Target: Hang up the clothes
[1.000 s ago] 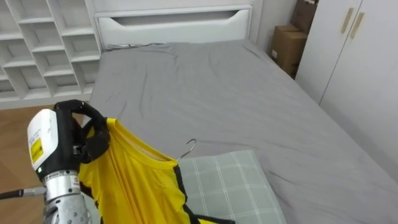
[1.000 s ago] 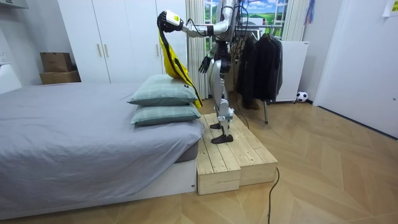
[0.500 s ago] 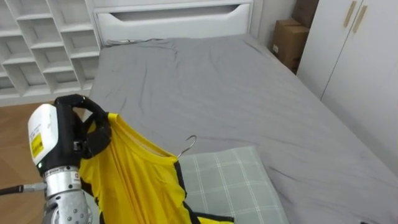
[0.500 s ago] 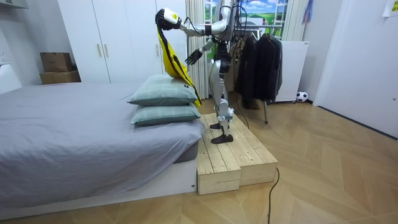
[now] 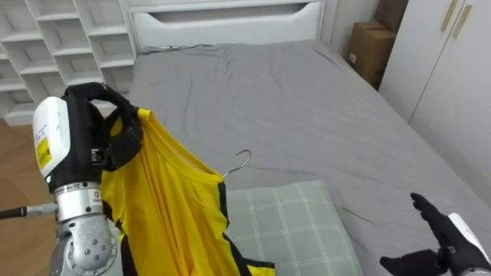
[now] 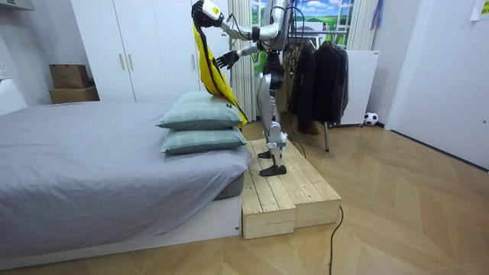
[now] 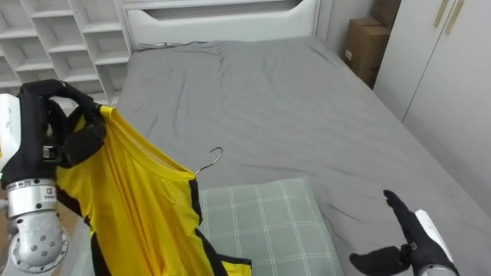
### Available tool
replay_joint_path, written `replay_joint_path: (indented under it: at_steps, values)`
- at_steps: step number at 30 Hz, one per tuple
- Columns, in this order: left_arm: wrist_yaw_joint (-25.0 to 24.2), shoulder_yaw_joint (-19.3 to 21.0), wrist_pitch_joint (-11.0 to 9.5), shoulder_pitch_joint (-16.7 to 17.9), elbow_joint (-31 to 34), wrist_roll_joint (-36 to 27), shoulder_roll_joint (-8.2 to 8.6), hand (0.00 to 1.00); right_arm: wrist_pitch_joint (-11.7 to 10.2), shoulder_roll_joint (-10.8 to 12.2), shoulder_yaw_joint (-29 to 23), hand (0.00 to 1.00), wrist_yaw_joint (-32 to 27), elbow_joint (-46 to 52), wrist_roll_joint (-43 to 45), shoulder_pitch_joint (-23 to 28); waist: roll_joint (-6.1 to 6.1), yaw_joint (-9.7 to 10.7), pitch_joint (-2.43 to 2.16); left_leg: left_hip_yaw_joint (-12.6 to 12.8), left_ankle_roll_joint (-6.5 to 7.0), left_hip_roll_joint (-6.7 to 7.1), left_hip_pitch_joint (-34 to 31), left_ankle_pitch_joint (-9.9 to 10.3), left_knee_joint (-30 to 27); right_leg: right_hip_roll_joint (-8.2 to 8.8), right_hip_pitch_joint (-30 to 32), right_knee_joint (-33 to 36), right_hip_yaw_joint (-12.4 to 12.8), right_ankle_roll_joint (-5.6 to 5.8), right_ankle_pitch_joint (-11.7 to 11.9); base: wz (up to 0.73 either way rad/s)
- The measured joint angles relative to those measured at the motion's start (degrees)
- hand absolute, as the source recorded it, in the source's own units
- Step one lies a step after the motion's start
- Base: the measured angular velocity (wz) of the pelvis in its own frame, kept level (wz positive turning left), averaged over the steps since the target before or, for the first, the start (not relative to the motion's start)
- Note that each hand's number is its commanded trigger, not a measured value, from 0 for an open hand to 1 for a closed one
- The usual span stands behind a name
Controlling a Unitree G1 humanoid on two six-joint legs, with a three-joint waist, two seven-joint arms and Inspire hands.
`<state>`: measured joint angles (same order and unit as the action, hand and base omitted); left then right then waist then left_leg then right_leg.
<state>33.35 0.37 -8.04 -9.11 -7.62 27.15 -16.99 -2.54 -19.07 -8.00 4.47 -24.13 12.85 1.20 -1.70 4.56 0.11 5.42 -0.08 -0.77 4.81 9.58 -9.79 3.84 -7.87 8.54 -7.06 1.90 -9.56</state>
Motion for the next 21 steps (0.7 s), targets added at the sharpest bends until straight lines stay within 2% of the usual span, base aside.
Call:
replay_joint_path:
  at_steps: [8,14,18,21]
  values:
    - [-0.1,1.0,0.0,0.0,0.7,1.4,0.52,1.00,-0.5,0.3,0.1,0.00,0.7,9.5,-0.3,-0.1,0.00,-0.6,0.00,0.4,0.00,-0.02,-0.2,0.0,0.1,0.01,0.4,0.0,0.4,0.00,0.0,-0.02]
    - [0.0,1.2,-0.1,-0.1,5.2,2.7,0.54,1.00,-1.2,0.8,2.8,0.00,1.3,12.3,-1.8,-0.7,0.12,-1.3,0.07,0.4,0.00,-0.05,0.0,0.0,0.1,0.02,0.3,0.1,0.4,0.00,0.0,0.00]
    - [0.2,1.2,-0.2,-0.5,5.4,3.3,0.53,1.00,-1.2,0.6,3.4,0.00,4.2,10.8,-8.9,-1.2,0.77,-2.6,0.57,0.4,0.00,-0.06,0.2,0.0,0.1,0.01,0.1,0.1,0.4,0.00,0.0,0.01]
    - [0.2,1.2,-0.1,-0.6,5.4,4.1,0.57,1.00,-0.9,0.9,4.9,0.00,7.5,8.4,-18.5,-1.1,0.99,-2.6,0.73,0.0,-0.01,-0.10,-0.2,0.0,0.1,-0.02,0.1,0.0,-0.1,0.00,0.0,0.07]
